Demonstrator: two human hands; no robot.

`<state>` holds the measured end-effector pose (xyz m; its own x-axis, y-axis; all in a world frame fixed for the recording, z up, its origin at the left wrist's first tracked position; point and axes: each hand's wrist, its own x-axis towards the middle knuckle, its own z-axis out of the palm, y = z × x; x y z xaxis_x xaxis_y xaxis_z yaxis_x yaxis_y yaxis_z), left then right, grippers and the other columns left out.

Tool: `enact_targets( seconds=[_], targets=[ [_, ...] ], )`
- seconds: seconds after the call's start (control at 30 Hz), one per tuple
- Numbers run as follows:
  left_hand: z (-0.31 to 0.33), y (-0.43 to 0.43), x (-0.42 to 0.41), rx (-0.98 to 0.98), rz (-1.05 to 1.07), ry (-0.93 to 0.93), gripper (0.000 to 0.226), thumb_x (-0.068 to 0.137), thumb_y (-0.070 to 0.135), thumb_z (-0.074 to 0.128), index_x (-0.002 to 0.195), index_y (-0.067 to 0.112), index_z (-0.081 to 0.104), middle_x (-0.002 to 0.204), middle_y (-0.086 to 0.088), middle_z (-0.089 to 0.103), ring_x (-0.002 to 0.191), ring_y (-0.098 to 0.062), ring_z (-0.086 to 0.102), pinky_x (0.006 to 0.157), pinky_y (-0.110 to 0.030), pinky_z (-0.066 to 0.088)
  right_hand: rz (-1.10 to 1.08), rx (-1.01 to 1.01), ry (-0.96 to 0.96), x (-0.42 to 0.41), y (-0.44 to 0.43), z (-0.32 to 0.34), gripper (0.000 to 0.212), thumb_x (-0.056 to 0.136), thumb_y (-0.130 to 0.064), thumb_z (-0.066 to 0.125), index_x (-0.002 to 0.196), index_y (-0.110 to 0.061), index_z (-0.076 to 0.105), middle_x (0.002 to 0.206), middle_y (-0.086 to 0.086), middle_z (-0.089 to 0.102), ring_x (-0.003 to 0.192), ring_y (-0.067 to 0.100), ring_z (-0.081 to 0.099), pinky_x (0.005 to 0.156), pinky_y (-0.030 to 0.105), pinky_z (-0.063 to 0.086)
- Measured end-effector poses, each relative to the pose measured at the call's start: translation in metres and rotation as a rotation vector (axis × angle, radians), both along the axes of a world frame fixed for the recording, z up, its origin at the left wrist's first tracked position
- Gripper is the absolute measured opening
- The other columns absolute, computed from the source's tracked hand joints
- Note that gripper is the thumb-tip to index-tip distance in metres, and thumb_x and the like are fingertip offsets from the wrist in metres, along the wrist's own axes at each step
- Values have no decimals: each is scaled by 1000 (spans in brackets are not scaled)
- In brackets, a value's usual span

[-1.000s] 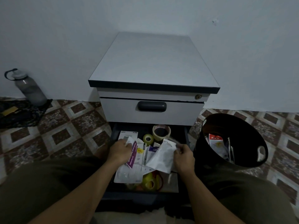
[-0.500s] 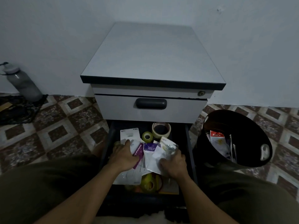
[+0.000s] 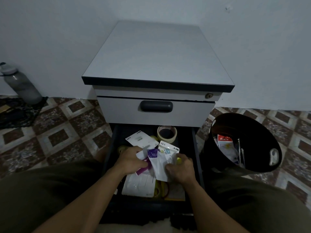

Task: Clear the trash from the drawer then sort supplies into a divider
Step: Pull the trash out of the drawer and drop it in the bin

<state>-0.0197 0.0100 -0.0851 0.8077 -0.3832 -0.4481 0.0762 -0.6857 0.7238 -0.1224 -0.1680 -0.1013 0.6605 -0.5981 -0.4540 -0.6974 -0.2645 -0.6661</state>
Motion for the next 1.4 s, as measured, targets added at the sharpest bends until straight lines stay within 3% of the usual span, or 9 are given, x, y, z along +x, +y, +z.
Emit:
enact_targets(
  seconds=[0.23,0.37,0.57,0.7,0.93,1.07,1.2,1.33,1.4],
  targets=[
    [-3,1,6,-42,80,20,49,61,17,89,104,17,67,101,0,69,91,-14,67,79,-32,58,-24,-6,-2,-6,4,1,74,74,-22,78,140,-18,44,140,10,39,122,29,50,99,36,44],
    [-4,2,10,-128,103,77,73,61,17,89,127,24,58,121,-2,60,101,-17,64,86,-35,58,21,24,-39,-4,11,2,74,71,-32,76,138,-23,46,132,8,54,116,27,56,99,41,50],
    [-3,-1,9,-268,144,240,96,69,3,84,148,35,39,130,-3,52,97,-18,68,69,-28,59,-7,112,-66,2,11,5,70,74,-22,77,138,-26,49,133,7,55,118,28,57,97,46,53],
    [-2,-6,12,-295,138,301,94,72,4,83,149,36,38,121,5,54,97,-13,66,69,-23,57,-48,194,-82,5,8,2,65,76,-11,74,136,-26,52,139,6,50,121,28,53,97,42,53],
    [-14,-16,17,-363,212,423,90,75,0,78,148,34,39,138,-6,55,103,-25,69,90,-48,57,-67,259,-157,8,6,0,62,77,-3,71,134,-23,56,137,5,47,118,28,54,93,42,55],
    [-13,-14,16,-415,260,370,89,72,3,83,147,29,43,146,-4,47,111,-24,64,86,-39,58,-115,360,-201,6,3,1,53,81,6,66,128,-17,56,115,2,52,93,17,59,64,22,53],
    [-13,-2,18,-511,309,405,87,71,3,84,147,20,45,131,-2,58,103,-23,69,82,-35,56,-134,407,-273,2,-2,-3,49,82,13,61,126,-8,58,107,0,58,89,17,59,82,33,55],
    [-13,7,12,-596,421,511,72,82,-5,69,147,11,42,126,-12,62,107,-29,66,81,-37,54,-129,480,-250,1,6,1,48,76,3,66,115,-25,63,118,6,61,101,29,65,91,48,57],
    [-12,9,5,-639,433,586,63,84,4,69,141,12,45,126,-15,62,107,-30,65,81,-39,54,-138,526,-262,-2,11,3,45,78,1,67,114,-25,63,116,7,64,99,28,66,89,44,58]
  ],
)
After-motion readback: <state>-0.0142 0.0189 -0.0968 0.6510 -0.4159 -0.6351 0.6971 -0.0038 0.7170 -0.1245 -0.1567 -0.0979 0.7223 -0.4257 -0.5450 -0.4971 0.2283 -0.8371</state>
